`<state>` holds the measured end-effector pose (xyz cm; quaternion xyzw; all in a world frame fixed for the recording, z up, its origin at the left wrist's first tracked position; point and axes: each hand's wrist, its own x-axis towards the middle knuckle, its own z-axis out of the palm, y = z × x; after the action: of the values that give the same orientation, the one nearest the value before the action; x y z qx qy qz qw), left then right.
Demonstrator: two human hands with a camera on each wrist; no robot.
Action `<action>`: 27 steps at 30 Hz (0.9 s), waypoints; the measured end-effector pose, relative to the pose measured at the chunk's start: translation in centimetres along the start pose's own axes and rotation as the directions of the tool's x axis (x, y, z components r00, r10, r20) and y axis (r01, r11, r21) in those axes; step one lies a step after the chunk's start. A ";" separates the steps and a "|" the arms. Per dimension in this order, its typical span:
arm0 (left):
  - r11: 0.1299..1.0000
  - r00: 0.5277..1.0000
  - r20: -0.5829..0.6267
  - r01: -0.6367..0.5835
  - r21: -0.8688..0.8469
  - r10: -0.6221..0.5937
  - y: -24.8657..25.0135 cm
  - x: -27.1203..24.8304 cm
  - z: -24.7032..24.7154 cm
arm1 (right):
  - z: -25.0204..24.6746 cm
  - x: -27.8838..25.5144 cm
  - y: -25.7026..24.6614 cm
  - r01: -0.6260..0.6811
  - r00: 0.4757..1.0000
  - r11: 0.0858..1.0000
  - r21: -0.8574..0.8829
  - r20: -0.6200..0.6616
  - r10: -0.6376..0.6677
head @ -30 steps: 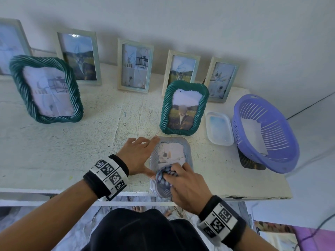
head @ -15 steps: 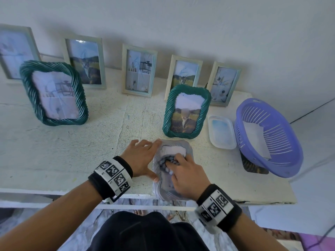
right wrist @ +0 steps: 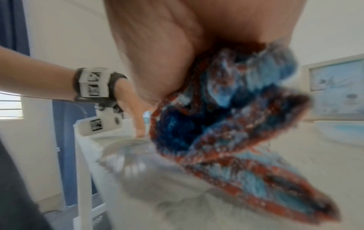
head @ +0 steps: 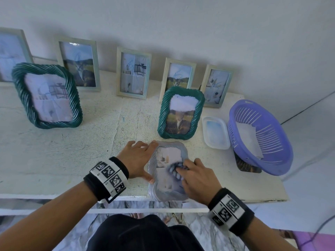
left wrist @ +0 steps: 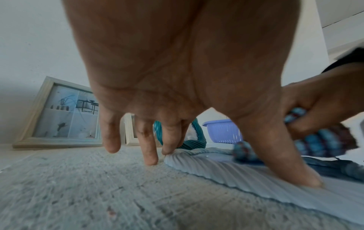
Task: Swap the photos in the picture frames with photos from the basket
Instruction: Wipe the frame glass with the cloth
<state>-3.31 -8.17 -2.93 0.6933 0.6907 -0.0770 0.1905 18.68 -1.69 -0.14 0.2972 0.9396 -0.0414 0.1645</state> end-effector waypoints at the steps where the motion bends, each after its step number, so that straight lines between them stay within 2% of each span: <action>1: 1.000 1.000 0.003 0.000 0.001 0.000 0.0 0.0 0.0 | -0.1 0.9 0.2 -0.036 0.999 0.999 -0.016 -0.013 0.036; 6: 1.000 1.000 0.021 0.011 -0.006 -0.011 0.2 -0.3 -0.3 | -0.5 3.8 0.4 -0.142 0.988 0.989 -0.039 -0.072 0.138; 10: 1.000 0.999 0.030 0.024 -0.020 -0.023 0.2 -0.3 -0.4 | -0.1 2.0 -0.1 -0.137 0.989 0.991 0.009 -0.049 0.137; 15: 0.999 0.999 0.021 0.027 -0.033 -0.026 0.2 -0.3 -0.4 | 1.2 -2.8 -0.4 -0.023 1.000 0.996 0.080 0.005 0.023; 17: 0.999 1.000 0.009 0.024 -0.030 -0.024 0.2 -0.3 -0.4 | 1.3 -3.8 0.3 -0.018 0.997 0.992 0.125 0.073 0.008; 21: 0.999 1.000 0.011 0.017 -0.040 -0.016 0.3 -0.3 -0.5 | 0.0 -3.3 2.5 -0.031 0.987 0.946 0.323 0.159 -0.022; 24: 0.997 1.000 0.011 0.015 -0.071 -0.015 0.3 -0.4 -0.5 | -1.3 -2.4 4.5 -0.041 0.997 0.902 0.430 0.082 0.006; 27: 0.995 1.000 0.013 0.014 -0.097 -0.013 0.2 -0.5 -0.3 | -2.2 -0.9 7.0 -0.116 0.980 0.900 0.420 -0.100 0.173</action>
<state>-3.14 -8.50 -2.39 0.6781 0.6970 -0.0488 0.2279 22.75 4.00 2.40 0.3962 0.8940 -0.2062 0.0368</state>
